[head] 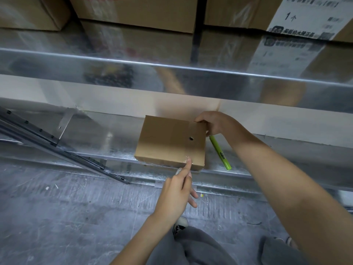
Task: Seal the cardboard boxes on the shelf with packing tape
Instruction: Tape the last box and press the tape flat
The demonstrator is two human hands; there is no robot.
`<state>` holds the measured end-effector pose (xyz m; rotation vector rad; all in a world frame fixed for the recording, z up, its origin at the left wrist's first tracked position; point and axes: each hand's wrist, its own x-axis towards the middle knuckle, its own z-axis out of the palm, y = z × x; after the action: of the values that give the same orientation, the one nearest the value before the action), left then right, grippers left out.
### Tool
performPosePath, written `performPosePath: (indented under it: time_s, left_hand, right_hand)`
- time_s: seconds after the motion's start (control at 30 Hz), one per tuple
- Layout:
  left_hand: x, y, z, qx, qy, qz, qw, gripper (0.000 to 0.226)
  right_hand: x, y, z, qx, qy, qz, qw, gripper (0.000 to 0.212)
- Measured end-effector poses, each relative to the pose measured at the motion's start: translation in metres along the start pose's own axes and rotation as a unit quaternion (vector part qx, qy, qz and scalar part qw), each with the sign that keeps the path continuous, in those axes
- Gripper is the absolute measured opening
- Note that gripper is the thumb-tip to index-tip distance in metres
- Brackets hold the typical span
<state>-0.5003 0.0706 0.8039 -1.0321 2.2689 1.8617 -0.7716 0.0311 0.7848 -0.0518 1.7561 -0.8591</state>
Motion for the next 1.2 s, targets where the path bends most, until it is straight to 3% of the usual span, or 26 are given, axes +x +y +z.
performPosePath:
  time_s: [0.17,0.33,0.53,0.63,0.7,0.77,0.83,0.93,0.97,1.07,1.2]
  left_hand:
    - [0.002,-0.004,0.002,-0.023,0.0,0.005,1.0,0.044]
    - [0.002,-0.007,0.001,-0.028,0.006,0.013,1.0,0.043]
    - [0.006,-0.012,-0.012,-0.064,0.02,0.022,0.997,0.038]
    - [0.007,-0.014,-0.026,-0.076,0.016,0.019,0.997,0.049]
    - [0.009,-0.018,-0.036,-0.086,-0.004,0.011,0.996,0.061]
    - [0.012,-0.021,-0.048,-0.08,-0.033,0.009,0.996,0.069]
    - [0.014,-0.022,-0.061,-0.07,-0.059,0.012,0.996,0.075]
    - [0.017,-0.025,-0.071,-0.087,-0.087,0.002,0.992,0.082]
    - [0.018,-0.026,-0.072,-0.09,-0.093,0.008,0.992,0.084]
    - [0.021,-0.031,-0.073,-0.089,-0.101,0.033,0.99,0.088]
    - [0.021,-0.031,-0.075,-0.088,-0.107,0.036,0.99,0.085]
  right_hand:
    - [-0.014,0.002,0.008,0.051,-0.011,0.008,0.999,0.004]
    - [-0.014,0.011,0.012,0.086,0.003,0.007,0.996,0.023]
    - [0.052,0.048,0.006,0.115,0.103,-0.058,0.986,0.025]
    - [0.011,0.041,0.03,0.162,0.182,-0.099,0.965,0.02]
    - [-0.014,0.043,0.038,0.094,0.255,-0.159,0.949,0.029]
    - [-0.047,0.055,0.043,-0.01,0.288,-0.266,0.92,0.035]
    - [-0.079,0.076,0.044,-0.188,0.269,-0.394,0.859,0.041]
    - [-0.097,0.112,0.049,-0.494,0.16,-0.557,0.648,0.053]
    - [-0.097,0.122,0.054,-0.548,0.122,-0.563,0.606,0.057]
    - [-0.092,0.137,0.066,-0.614,0.069,-0.539,0.573,0.064]
    - [-0.086,0.137,0.067,-0.627,0.044,-0.521,0.577,0.066]
